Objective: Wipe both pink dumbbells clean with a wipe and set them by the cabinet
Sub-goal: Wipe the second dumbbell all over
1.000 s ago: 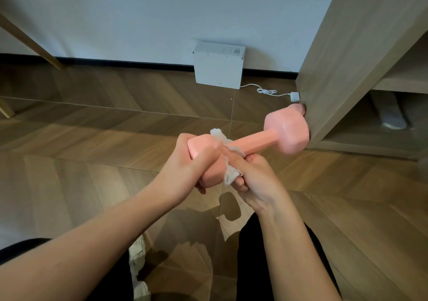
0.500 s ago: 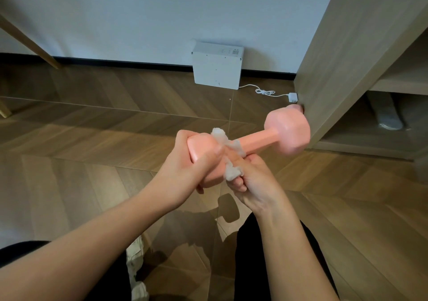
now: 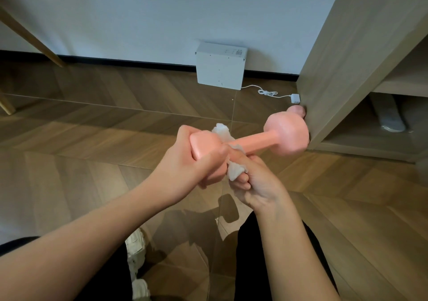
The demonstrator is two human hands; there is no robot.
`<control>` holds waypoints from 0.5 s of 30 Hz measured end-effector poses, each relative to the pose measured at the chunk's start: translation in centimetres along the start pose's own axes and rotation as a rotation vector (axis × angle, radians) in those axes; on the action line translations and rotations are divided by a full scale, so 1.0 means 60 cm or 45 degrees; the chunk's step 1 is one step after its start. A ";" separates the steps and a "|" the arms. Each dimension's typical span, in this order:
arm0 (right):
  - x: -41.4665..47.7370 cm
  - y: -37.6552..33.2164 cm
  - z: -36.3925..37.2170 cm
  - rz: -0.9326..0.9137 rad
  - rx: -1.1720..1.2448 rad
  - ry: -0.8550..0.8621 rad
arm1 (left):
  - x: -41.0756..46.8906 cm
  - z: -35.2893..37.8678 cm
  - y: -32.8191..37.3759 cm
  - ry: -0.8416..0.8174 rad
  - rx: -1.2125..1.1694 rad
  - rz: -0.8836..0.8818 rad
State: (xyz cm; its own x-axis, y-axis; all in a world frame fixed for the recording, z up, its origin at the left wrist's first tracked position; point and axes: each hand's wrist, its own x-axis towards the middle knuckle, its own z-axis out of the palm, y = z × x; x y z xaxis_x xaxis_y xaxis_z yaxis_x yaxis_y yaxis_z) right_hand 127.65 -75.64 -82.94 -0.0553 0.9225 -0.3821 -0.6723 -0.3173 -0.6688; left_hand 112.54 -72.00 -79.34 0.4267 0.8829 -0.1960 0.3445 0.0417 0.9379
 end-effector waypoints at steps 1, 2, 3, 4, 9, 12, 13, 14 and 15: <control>-0.001 0.000 0.004 0.018 0.085 0.017 | -0.003 0.000 0.001 0.049 0.100 0.075; -0.003 0.000 0.005 0.044 0.181 0.034 | -0.006 -0.001 0.001 0.084 0.184 0.136; -0.003 -0.002 0.007 0.068 0.281 0.043 | -0.009 -0.003 0.001 0.112 0.240 0.190; -0.006 -0.006 0.006 0.080 0.383 0.060 | -0.011 -0.001 0.002 0.129 0.277 0.235; -0.012 -0.026 -0.006 0.001 0.787 0.117 | -0.022 -0.005 0.005 0.146 0.242 0.307; -0.020 -0.031 -0.014 -0.127 0.998 0.125 | -0.029 -0.004 0.005 0.126 0.203 0.255; -0.022 -0.029 -0.016 -0.166 1.061 0.129 | -0.031 -0.005 0.004 0.110 0.193 0.226; -0.023 -0.025 -0.017 -0.202 1.123 0.120 | -0.031 -0.006 0.003 0.084 0.177 0.204; -0.022 -0.019 -0.018 -0.232 1.172 0.087 | -0.030 -0.008 0.003 0.044 0.144 0.182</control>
State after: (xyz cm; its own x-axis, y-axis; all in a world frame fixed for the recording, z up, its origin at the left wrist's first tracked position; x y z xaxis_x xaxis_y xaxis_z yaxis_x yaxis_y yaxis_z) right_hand 129.29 -76.74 -82.34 0.1321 0.9167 -0.3772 -0.9871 0.1563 0.0340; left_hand 111.42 -73.35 -78.69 0.4495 0.8918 -0.0514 0.3755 -0.1364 0.9167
